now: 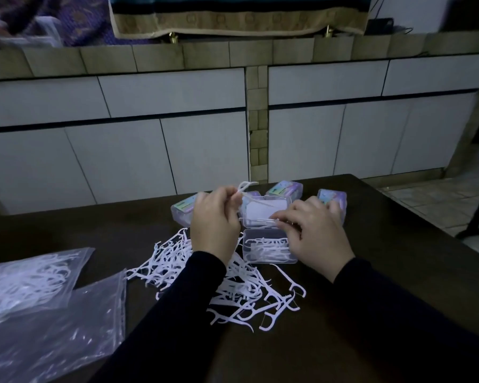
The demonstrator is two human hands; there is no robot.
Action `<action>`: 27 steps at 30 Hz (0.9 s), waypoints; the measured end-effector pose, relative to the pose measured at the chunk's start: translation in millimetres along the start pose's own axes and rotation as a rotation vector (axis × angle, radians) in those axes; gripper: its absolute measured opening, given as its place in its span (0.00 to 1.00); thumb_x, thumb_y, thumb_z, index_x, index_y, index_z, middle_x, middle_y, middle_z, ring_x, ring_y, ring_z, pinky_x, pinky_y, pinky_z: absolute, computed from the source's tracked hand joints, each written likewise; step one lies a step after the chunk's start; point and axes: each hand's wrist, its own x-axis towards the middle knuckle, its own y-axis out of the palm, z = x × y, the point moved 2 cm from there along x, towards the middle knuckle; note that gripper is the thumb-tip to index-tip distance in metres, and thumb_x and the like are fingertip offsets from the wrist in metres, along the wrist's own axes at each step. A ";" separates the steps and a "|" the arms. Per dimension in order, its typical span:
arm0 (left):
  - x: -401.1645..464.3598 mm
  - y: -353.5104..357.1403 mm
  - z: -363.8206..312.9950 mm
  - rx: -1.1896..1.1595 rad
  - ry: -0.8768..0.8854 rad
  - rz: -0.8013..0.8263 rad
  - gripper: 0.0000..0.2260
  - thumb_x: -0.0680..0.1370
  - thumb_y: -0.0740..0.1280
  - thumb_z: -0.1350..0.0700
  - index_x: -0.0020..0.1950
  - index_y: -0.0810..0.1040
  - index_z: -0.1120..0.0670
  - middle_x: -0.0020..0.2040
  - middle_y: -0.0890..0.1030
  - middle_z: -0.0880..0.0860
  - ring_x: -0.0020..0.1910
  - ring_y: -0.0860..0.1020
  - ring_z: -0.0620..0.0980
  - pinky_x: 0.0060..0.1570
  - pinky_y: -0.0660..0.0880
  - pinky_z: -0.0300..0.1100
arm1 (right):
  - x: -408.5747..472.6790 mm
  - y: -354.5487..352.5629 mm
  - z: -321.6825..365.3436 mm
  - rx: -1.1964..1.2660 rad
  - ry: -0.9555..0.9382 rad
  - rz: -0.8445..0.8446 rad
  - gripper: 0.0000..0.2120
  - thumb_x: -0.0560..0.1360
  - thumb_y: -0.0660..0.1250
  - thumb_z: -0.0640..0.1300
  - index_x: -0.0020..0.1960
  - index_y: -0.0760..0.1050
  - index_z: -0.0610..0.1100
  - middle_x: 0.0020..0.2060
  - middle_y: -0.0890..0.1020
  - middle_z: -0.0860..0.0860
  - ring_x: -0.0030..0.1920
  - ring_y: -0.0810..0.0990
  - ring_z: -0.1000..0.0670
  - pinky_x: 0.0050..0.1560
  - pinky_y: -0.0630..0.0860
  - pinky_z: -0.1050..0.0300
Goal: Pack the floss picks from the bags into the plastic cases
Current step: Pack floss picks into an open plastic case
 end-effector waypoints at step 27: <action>-4.7 3.4 -4.9 -0.362 -0.202 -0.009 0.06 0.80 0.62 0.52 0.50 0.79 0.50 0.43 0.81 0.50 0.40 0.77 0.48 0.37 0.75 0.39 | -5.3 5.4 -28.1 0.192 0.256 0.438 0.39 0.60 0.65 0.75 0.67 0.69 0.60 0.63 0.75 0.58 0.62 0.71 0.54 0.62 0.63 0.54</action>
